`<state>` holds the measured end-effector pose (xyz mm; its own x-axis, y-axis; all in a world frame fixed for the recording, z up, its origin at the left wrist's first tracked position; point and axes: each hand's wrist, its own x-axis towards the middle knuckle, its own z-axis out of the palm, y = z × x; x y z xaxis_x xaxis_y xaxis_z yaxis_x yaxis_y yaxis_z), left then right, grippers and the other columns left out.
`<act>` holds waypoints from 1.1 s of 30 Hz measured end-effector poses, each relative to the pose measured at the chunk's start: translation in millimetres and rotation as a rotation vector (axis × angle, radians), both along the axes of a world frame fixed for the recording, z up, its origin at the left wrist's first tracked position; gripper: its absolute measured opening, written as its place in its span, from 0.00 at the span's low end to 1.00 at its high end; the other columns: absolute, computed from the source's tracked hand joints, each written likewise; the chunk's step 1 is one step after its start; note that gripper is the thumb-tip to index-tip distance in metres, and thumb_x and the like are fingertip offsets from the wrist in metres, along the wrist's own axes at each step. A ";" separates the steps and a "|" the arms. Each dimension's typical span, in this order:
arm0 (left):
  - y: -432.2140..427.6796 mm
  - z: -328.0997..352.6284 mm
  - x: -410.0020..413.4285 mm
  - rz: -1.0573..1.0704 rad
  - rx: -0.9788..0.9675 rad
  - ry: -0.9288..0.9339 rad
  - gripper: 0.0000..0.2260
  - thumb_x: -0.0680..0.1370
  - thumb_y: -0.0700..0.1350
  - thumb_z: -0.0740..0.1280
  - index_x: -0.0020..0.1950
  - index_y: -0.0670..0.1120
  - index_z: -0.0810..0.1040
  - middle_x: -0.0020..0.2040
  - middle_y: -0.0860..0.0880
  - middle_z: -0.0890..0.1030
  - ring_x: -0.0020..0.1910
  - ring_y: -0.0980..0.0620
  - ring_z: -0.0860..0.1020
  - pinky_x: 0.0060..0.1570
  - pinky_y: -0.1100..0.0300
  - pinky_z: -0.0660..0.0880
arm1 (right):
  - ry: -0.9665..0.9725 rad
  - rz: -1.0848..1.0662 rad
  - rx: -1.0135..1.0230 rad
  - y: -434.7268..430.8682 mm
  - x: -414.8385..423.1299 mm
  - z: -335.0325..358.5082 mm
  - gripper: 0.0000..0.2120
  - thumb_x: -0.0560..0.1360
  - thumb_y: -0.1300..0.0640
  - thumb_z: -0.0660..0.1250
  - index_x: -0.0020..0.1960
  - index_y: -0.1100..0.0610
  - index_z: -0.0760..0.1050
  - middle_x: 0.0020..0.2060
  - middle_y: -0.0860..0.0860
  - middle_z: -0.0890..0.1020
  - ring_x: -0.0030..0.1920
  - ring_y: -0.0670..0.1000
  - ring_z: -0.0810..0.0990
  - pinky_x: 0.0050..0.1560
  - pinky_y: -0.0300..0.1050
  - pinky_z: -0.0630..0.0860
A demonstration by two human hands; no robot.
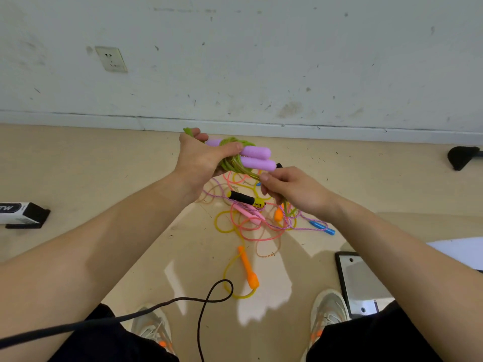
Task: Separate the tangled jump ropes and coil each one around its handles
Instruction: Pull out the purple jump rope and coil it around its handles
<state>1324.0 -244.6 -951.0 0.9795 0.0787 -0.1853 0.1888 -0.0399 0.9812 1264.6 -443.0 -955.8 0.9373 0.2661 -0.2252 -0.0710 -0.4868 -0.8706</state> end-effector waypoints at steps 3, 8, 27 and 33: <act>5.1 0.8 0.4 -0.136 -0.036 0.044 0.40 0.66 0.45 0.81 0.71 0.43 0.62 0.61 0.50 0.68 0.50 0.54 0.78 0.33 0.61 0.78 | -0.008 0.007 -0.238 -12.4 6.0 3.0 0.24 0.78 0.39 0.64 0.32 0.56 0.67 0.27 0.48 0.68 0.30 0.50 0.64 0.34 0.44 0.61; 7.7 4.3 -6.1 -0.365 0.062 0.029 0.44 0.60 0.50 0.80 0.71 0.46 0.64 0.59 0.53 0.70 0.53 0.55 0.77 0.40 0.58 0.80 | -0.048 0.002 -0.311 -22.8 10.4 11.4 0.24 0.76 0.46 0.70 0.31 0.55 0.63 0.27 0.48 0.62 0.27 0.46 0.58 0.27 0.40 0.56; -12.4 18.8 -28.4 -0.202 0.847 -0.463 0.43 0.64 0.50 0.81 0.71 0.43 0.62 0.61 0.50 0.64 0.56 0.48 0.75 0.53 0.51 0.75 | 0.026 -0.205 -0.258 26.6 -10.9 20.5 0.12 0.76 0.58 0.64 0.40 0.66 0.78 0.27 0.53 0.77 0.28 0.52 0.74 0.33 0.43 0.69; -12.8 20.4 -22.1 -0.074 0.823 -0.482 0.42 0.63 0.52 0.81 0.69 0.42 0.63 0.60 0.51 0.63 0.52 0.51 0.74 0.48 0.53 0.74 | 0.016 -0.430 0.143 36.3 -18.4 13.2 0.09 0.78 0.61 0.64 0.44 0.64 0.80 0.28 0.49 0.79 0.25 0.50 0.77 0.30 0.40 0.68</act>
